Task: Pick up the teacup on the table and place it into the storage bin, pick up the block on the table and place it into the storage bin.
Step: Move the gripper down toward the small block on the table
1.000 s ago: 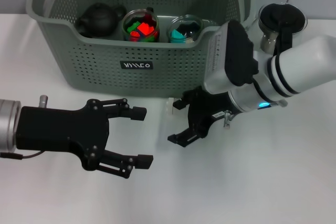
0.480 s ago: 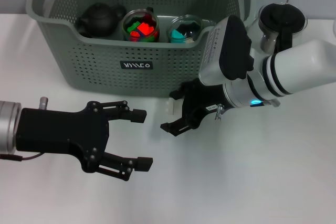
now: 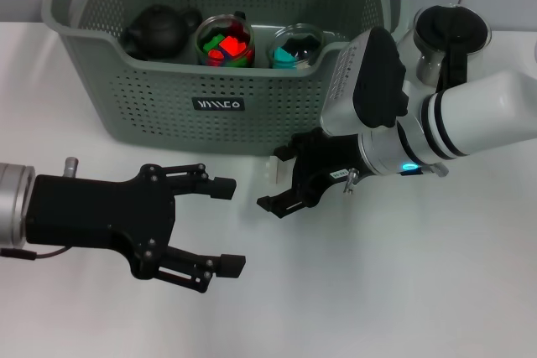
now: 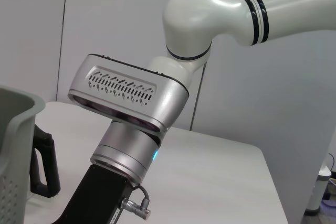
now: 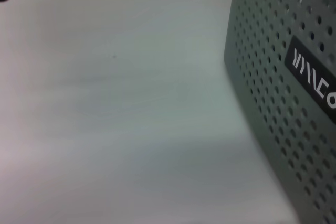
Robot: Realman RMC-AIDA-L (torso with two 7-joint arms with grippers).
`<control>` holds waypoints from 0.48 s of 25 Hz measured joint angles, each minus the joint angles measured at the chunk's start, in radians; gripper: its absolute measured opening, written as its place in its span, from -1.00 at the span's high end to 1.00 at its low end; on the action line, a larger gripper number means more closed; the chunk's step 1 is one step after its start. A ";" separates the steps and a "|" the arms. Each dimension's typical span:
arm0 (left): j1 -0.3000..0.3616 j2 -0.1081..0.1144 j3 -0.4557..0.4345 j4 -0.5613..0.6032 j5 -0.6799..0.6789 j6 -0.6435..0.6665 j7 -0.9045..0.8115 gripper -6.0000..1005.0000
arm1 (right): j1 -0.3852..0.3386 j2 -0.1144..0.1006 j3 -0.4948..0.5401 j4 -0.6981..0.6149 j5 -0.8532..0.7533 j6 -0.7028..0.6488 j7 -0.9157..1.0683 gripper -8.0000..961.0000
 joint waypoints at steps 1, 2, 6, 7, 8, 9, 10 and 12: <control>0.000 0.000 0.000 0.002 0.000 0.002 -0.007 -0.93 | -0.001 0.000 0.000 0.000 0.000 0.000 0.000 -0.93; 0.000 0.000 0.000 0.002 0.000 0.002 -0.009 -0.93 | -0.001 0.000 0.000 0.000 0.001 0.000 0.000 -0.93; -0.001 0.001 0.001 0.001 0.000 0.002 -0.013 -0.93 | -0.003 0.000 -0.007 0.003 0.019 0.000 -0.008 -0.93; -0.002 0.000 0.002 0.001 0.000 0.002 -0.013 -0.93 | -0.004 0.001 -0.011 0.004 0.026 0.000 -0.011 -0.93; -0.002 0.000 0.003 0.001 0.000 0.002 -0.013 -0.93 | -0.004 0.001 -0.017 0.005 0.033 0.000 -0.012 -0.93; -0.002 0.000 0.003 0.001 0.000 0.003 -0.013 -0.93 | -0.004 0.001 -0.022 0.006 0.040 0.000 -0.013 -0.93; -0.002 0.000 0.003 0.001 -0.001 0.005 -0.013 -0.93 | -0.004 0.001 -0.027 0.006 0.047 0.000 -0.013 -0.93; -0.003 0.000 0.003 0.002 -0.001 0.013 -0.013 -0.93 | -0.004 0.001 -0.034 0.009 0.054 0.001 -0.013 -0.93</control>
